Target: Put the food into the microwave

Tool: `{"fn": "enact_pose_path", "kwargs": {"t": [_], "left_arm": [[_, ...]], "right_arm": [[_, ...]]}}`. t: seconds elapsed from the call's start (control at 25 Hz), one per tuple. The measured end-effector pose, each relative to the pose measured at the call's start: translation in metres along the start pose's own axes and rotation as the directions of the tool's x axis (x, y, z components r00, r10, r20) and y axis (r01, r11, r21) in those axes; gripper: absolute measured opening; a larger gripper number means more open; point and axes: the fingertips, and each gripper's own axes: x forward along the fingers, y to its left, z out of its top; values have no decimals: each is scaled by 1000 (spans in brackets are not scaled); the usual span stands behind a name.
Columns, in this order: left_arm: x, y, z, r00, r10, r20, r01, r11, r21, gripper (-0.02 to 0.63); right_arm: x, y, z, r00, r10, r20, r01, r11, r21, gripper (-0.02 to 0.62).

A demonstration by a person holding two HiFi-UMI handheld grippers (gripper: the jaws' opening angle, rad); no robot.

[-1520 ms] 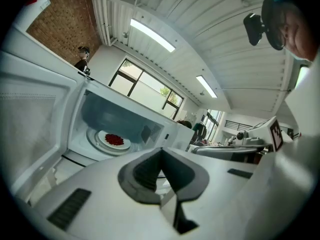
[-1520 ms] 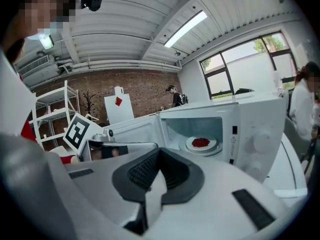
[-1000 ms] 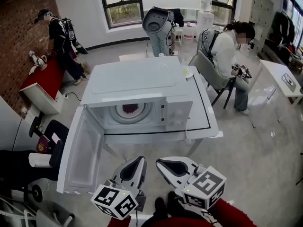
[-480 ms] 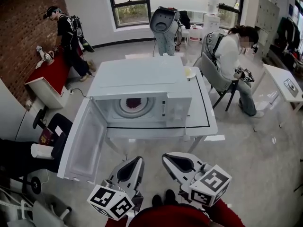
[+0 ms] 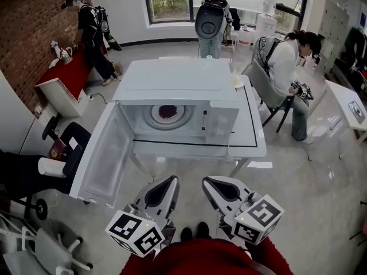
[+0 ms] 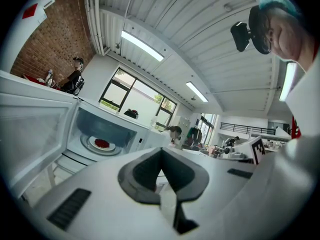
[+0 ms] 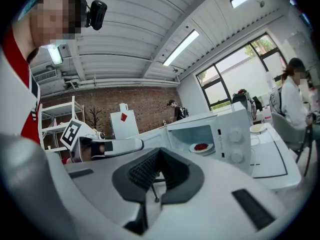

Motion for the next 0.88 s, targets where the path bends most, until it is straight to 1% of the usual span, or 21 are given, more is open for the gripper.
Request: {"fn": "enact_pose_path", "kwargs": {"t": [0.32,0.52,0.72,0.88], "left_arm": [[1,-4,-9,1000,4,-21,-4,1000,6,9],[1,-5,-9,1000,6,-22,-6,1000,3,9],[0,-5,-9,1000,7,-21,-7,1000,13,9],[-2,-2,-12,1000,5,-25,-5,1000,20,9]], "right_arm": [[-7,-8,-11,998,-45,-36,43,998,-54,12],[-11,-6,-12,998,-44,-36,42,998,-47,12],[-11,-4,-11,999,-38,-20,37,999,-16,12],[-11,-9,-19,997,-61,-52,58,997,-55,12]]}}
